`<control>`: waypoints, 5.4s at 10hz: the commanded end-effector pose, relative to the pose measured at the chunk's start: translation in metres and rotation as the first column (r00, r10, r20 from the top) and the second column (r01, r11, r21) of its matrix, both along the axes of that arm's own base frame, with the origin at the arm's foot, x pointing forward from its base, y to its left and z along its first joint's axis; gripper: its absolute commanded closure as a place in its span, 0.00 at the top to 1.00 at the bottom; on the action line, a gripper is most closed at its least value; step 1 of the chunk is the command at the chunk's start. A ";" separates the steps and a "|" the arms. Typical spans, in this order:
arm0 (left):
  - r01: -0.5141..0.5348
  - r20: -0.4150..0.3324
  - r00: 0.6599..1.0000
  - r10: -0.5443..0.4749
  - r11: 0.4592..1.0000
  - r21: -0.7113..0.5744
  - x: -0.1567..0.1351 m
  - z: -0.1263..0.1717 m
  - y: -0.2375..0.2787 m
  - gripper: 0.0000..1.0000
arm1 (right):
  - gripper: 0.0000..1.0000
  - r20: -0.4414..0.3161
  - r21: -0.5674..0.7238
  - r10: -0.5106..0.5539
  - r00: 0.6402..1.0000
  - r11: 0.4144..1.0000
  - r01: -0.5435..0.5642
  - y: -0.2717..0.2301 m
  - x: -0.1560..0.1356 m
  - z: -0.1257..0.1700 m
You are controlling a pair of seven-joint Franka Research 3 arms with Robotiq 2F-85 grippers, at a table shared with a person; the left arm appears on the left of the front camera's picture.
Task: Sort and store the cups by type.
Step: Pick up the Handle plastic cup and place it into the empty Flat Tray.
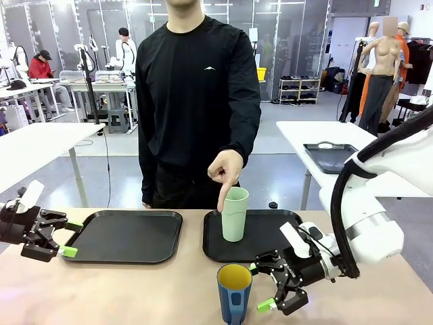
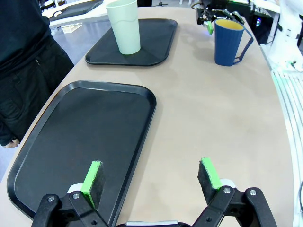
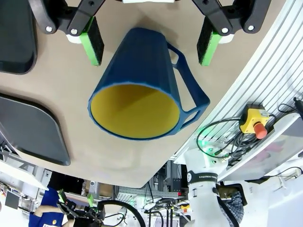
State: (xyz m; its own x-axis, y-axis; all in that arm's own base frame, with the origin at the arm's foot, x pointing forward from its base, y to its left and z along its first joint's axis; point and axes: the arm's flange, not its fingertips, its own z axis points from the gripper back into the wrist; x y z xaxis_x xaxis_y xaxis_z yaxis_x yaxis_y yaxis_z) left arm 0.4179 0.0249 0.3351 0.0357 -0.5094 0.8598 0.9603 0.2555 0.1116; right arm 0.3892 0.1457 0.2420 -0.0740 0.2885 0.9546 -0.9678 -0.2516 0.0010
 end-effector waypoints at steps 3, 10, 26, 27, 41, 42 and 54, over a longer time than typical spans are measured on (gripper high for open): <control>0.010 0.009 1.000 -0.010 1.000 0.000 0.000 -0.002 0.000 1.00 | 1.00 0.018 0.006 -0.010 1.000 1.000 0.010 0.021 -0.008 -0.024; 0.010 0.009 1.000 -0.010 1.000 0.000 0.000 -0.002 0.000 1.00 | 1.00 0.007 0.053 0.007 1.000 0.999 -0.008 0.047 -0.013 -0.035; 0.010 0.009 1.000 -0.010 1.000 0.000 0.000 -0.002 0.000 1.00 | 0.61 0.039 0.082 -0.152 0.988 0.986 0.148 0.085 -0.021 -0.015; 0.010 0.009 1.000 -0.010 1.000 0.000 0.000 -0.002 0.000 1.00 | 0.61 0.033 0.084 -0.158 0.987 0.984 0.155 0.097 -0.021 -0.006; 0.010 0.009 1.000 -0.010 1.000 0.000 0.000 -0.002 0.000 1.00 | 0.61 0.041 0.224 -0.247 0.968 0.947 0.232 0.277 0.064 0.068; 0.010 0.009 1.000 -0.010 1.000 0.000 0.000 -0.002 0.000 1.00 | 0.61 0.067 0.221 -0.240 0.968 0.950 0.220 0.268 0.057 0.071; 0.010 0.009 1.000 -0.010 1.000 0.000 0.000 -0.002 0.000 1.00 | 0.74 0.044 0.280 -0.344 0.938 0.905 0.319 0.334 0.116 0.026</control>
